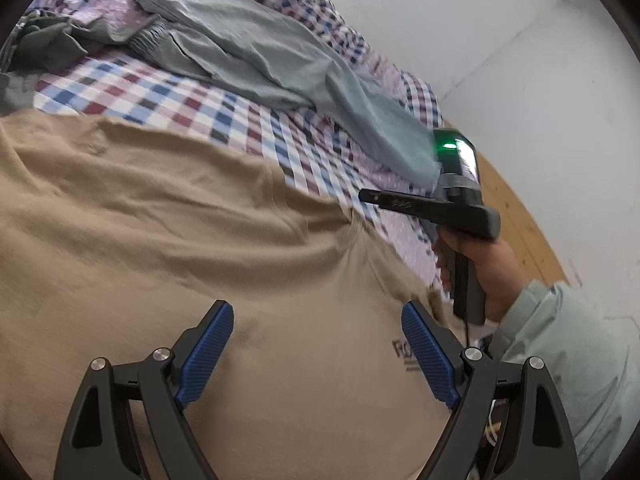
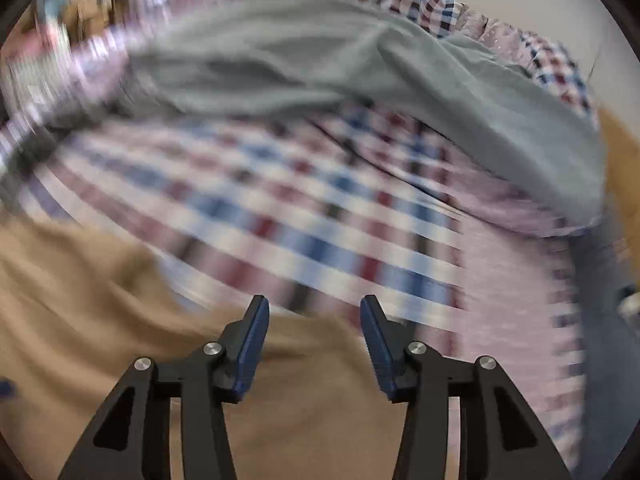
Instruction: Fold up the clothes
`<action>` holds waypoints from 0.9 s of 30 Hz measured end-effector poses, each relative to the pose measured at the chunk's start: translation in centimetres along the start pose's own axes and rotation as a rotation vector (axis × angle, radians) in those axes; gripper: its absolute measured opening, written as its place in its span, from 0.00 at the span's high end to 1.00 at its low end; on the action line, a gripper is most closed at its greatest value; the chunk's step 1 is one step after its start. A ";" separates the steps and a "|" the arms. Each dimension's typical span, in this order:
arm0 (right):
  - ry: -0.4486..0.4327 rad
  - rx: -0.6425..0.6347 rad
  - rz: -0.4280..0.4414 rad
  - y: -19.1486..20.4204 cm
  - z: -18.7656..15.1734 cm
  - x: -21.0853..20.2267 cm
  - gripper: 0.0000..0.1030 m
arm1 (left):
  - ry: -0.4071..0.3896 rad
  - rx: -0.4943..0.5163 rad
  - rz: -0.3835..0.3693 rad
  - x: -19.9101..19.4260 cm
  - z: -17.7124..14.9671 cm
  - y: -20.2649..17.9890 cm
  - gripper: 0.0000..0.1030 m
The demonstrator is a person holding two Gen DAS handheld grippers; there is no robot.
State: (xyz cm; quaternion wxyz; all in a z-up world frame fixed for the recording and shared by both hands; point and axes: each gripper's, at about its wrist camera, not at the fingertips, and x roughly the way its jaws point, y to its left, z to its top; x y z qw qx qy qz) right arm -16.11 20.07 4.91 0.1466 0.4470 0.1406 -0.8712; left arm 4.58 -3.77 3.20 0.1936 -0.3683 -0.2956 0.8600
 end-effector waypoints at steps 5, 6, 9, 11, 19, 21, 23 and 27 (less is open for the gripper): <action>0.010 0.018 0.179 5.3 1.3 0.7 0.50 | -0.068 0.000 0.075 -2.0 2.8 1.1 0.14; 0.020 0.002 0.191 6.7 1.4 1.1 0.50 | -0.076 0.011 0.114 -2.5 3.6 1.5 0.14; 0.055 -0.026 0.213 9.2 1.8 3.2 0.50 | -0.127 -0.026 0.211 -4.4 6.0 4.3 0.14; 0.075 -0.024 0.218 10.2 1.8 4.4 0.50 | -0.154 -0.106 0.232 -5.5 6.8 6.8 0.14; 0.095 -0.188 0.168 13.9 1.2 5.8 0.96 | -0.124 -0.231 0.251 -5.2 6.6 10.3 0.14; 0.079 -0.269 0.103 15.5 1.2 5.5 0.95 | -0.128 -0.241 0.243 -5.4 6.6 10.5 0.14; 0.034 -0.276 0.045 15.9 1.9 4.8 0.96 | -0.132 -0.251 0.235 -5.6 6.5 10.6 0.14; -0.051 -0.290 -0.069 16.6 3.1 3.6 0.96 | -0.131 -0.263 0.222 -5.8 6.4 10.8 0.14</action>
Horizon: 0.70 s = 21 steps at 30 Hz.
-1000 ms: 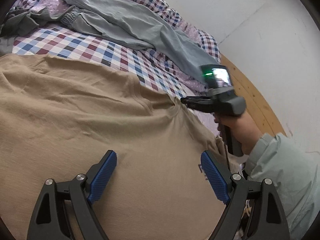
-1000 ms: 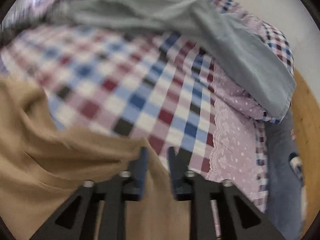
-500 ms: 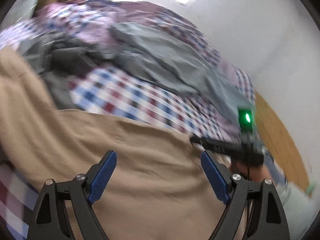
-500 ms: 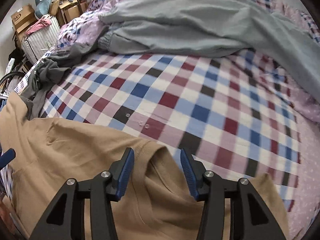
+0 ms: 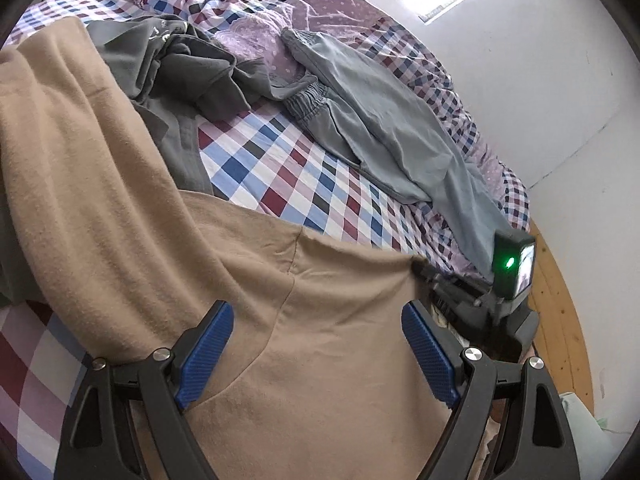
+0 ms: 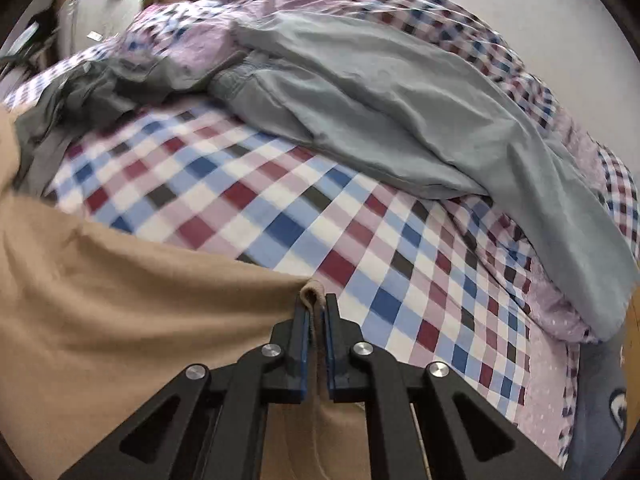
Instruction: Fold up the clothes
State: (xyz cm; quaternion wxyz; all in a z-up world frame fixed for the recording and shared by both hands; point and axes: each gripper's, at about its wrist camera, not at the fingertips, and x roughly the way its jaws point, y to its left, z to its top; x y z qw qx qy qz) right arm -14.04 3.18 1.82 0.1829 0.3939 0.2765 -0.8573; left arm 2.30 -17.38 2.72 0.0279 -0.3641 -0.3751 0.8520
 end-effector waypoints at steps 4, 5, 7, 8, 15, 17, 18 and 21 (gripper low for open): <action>0.085 -0.048 -0.023 2.2 -0.1 3.2 0.92 | 0.023 0.014 -0.005 0.5 -0.3 -0.3 0.14; 0.109 -0.054 -0.025 2.7 -0.3 4.1 0.91 | 0.028 0.017 -0.007 0.5 -0.4 -0.3 0.14; 0.111 -0.015 -0.038 2.2 -0.1 3.8 0.86 | 0.037 0.020 -0.013 0.7 -0.5 -0.5 0.14; 0.114 0.010 -0.039 1.7 0.0 3.5 0.81 | 0.038 0.023 -0.014 0.6 -0.6 -0.6 0.14; 0.017 0.247 -0.005 -5.9 -2.2 -4.0 0.45 | 0.044 0.052 -0.046 0.6 -1.1 -1.7 0.14; -0.029 0.322 -0.001 -9.1 -4.2 -7.6 0.41 | 0.047 0.065 -0.060 0.7 -1.5 -2.3 0.14; -0.038 0.344 -0.017 -10.3 -5.2 -9.1 0.38 | 0.049 0.070 -0.070 0.7 -1.7 -2.6 0.14; -0.047 0.416 -0.081 -14.4 -9.0 -13.5 0.35 | 0.068 0.103 -0.105 0.9 -2.6 -3.9 0.14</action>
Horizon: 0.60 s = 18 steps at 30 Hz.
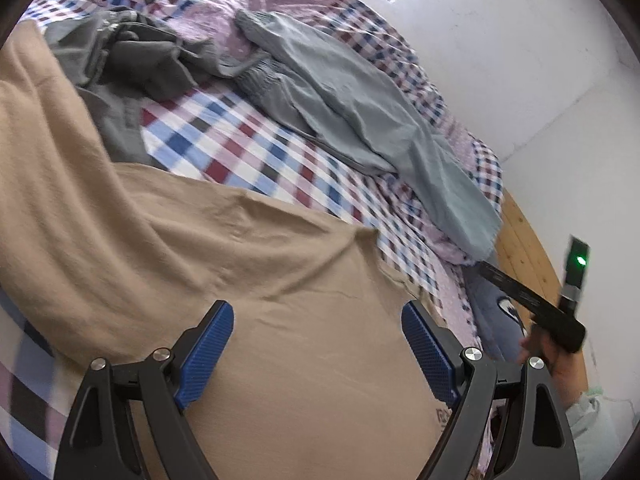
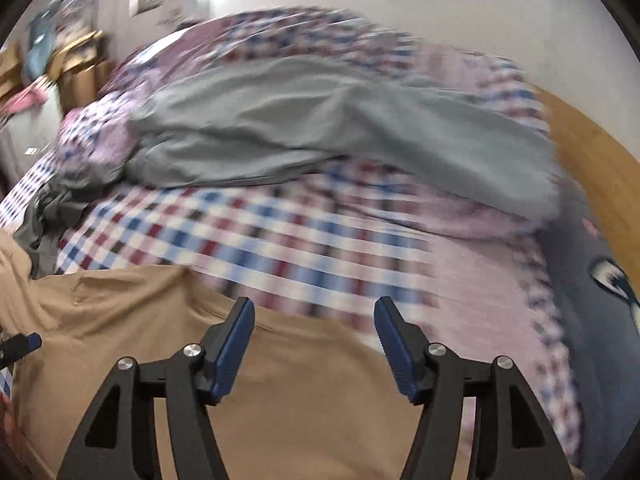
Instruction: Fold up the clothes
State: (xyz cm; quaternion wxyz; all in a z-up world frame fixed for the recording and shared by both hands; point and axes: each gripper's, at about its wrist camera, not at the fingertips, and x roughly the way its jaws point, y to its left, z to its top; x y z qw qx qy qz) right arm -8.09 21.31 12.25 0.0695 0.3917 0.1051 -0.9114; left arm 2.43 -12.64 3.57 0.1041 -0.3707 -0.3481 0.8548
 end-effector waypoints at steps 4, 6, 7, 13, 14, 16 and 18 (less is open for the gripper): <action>-0.008 0.136 -0.081 -7.9 -4.1 -5.7 0.32 | 0.015 0.073 -0.044 0.3 -1.1 -2.2 0.14; -0.006 0.194 -0.122 -11.1 -6.6 -8.0 0.32 | 0.017 0.104 -0.064 0.3 -1.8 -3.1 0.14; -0.002 0.223 -0.146 -12.7 -8.0 -9.1 0.32 | 0.020 0.120 -0.076 0.4 -2.2 -3.6 0.14; 0.076 0.244 -0.140 -15.9 -13.8 -10.1 0.32 | 0.038 0.199 -0.129 0.9 -4.5 -6.3 0.14; 0.084 0.226 -0.124 -15.3 -14.3 -9.7 0.32 | 0.042 0.211 -0.139 1.0 -4.8 -6.7 0.14; 0.104 0.199 -0.105 -14.3 -15.2 -8.6 0.32 | 0.051 0.235 -0.140 1.3 -5.3 -7.3 0.14; 0.123 0.194 -0.123 -14.3 -16.1 -7.3 0.32 | 0.059 0.259 -0.140 1.6 -5.8 -7.9 0.14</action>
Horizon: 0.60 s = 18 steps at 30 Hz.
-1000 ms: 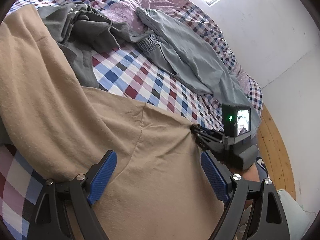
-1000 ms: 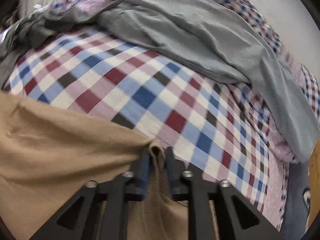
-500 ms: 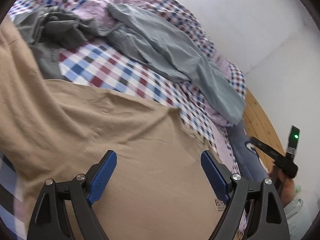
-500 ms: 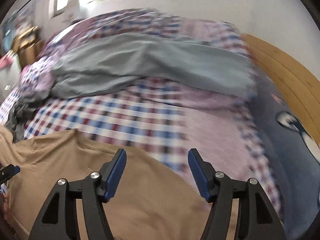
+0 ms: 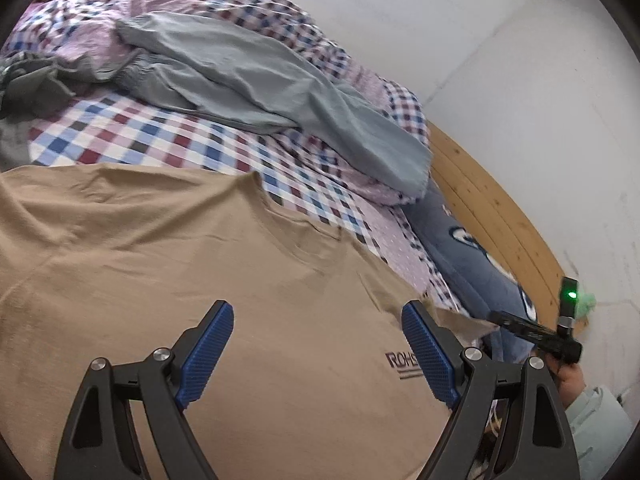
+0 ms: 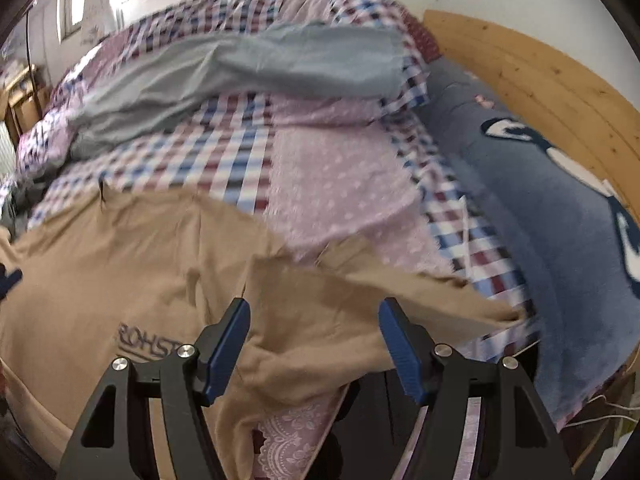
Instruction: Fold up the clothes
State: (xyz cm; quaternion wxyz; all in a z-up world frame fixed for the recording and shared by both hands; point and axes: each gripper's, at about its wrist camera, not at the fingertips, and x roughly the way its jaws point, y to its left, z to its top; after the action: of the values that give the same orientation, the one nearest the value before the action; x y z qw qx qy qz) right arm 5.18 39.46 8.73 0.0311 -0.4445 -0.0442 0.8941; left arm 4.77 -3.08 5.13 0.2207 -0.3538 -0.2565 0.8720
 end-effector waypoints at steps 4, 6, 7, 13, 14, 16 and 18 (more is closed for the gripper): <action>0.023 0.050 -0.028 -1.8 -1.2 2.3 0.32 | 0.022 0.022 0.013 1.0 -0.5 -0.3 0.14; 0.016 0.103 -0.055 -4.2 -1.4 2.4 0.32 | 0.031 0.014 0.022 1.4 -0.6 0.1 0.14; 0.008 0.114 -0.065 -5.1 -1.3 2.3 0.32 | 0.035 0.010 0.026 1.6 -0.7 0.3 0.14; 0.012 0.067 -0.019 -8.5 3.0 2.6 0.32 | 0.044 -0.017 0.037 2.2 -1.1 1.2 0.14; 0.032 0.046 -0.004 -8.4 3.8 3.3 0.32 | 0.046 -0.014 0.039 2.3 -1.3 1.2 0.14; 0.090 -0.029 0.022 -7.6 5.4 5.5 0.32 | 0.050 -0.004 0.045 2.5 -1.5 1.2 0.14; 0.159 -0.116 0.020 -6.4 6.1 8.1 0.33 | 0.055 0.006 0.050 2.7 -1.6 1.1 0.14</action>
State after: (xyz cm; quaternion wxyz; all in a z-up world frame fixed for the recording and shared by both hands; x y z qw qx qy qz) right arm -4.41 46.31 6.68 -0.0003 -0.5155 -0.0890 0.8523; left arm 3.96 -1.89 2.11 0.2068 -0.3831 -0.2388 0.8680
